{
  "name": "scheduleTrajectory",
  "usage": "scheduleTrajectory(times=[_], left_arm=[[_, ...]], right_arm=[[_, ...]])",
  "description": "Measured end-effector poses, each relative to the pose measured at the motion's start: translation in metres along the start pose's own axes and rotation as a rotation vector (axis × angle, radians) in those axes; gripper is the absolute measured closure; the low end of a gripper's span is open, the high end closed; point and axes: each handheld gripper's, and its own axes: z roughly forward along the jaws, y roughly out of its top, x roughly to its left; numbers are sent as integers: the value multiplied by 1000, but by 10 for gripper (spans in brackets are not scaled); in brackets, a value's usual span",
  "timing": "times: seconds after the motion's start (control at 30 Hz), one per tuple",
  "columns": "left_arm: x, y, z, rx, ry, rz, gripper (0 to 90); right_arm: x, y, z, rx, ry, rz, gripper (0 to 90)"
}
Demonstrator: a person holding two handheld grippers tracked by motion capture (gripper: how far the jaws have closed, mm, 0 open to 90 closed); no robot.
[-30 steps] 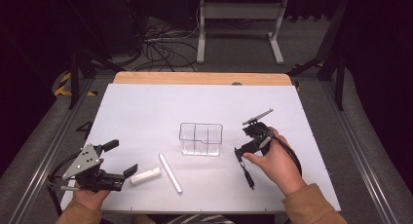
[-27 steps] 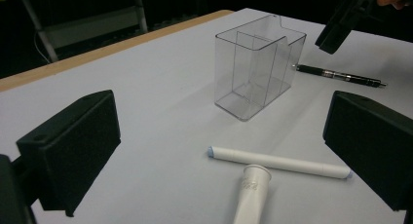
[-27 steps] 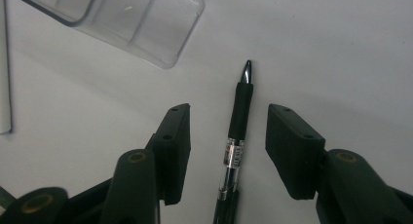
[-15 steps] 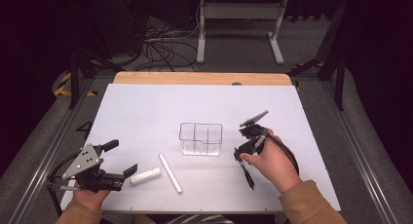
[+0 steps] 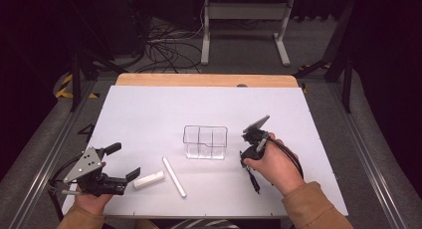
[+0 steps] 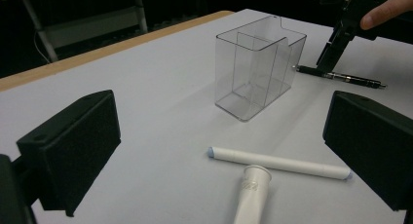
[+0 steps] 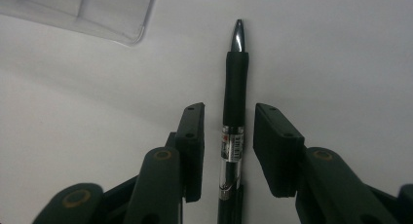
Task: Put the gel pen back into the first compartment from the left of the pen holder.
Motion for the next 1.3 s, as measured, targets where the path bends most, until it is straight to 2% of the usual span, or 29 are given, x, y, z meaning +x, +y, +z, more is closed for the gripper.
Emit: scheduleTrajectory(times=[0.1,0.4,0.6,0.73,1.3], left_arm=[[1,0,-1,2,2,8,10],[1,0,0,5,0,7,11],[1,0,0,4,2,7,10],[1,0,0,3,2,7,10],[0,0,0,0,1,5,10]], right_arm=[[1,1,3,16,3,17,664],[5,1,9,20,-29,42,709],[9,0,13,17,-82,35,781],[11,-1,13,11,-100,35,794],[11,0,13,15,-101,31,801]])
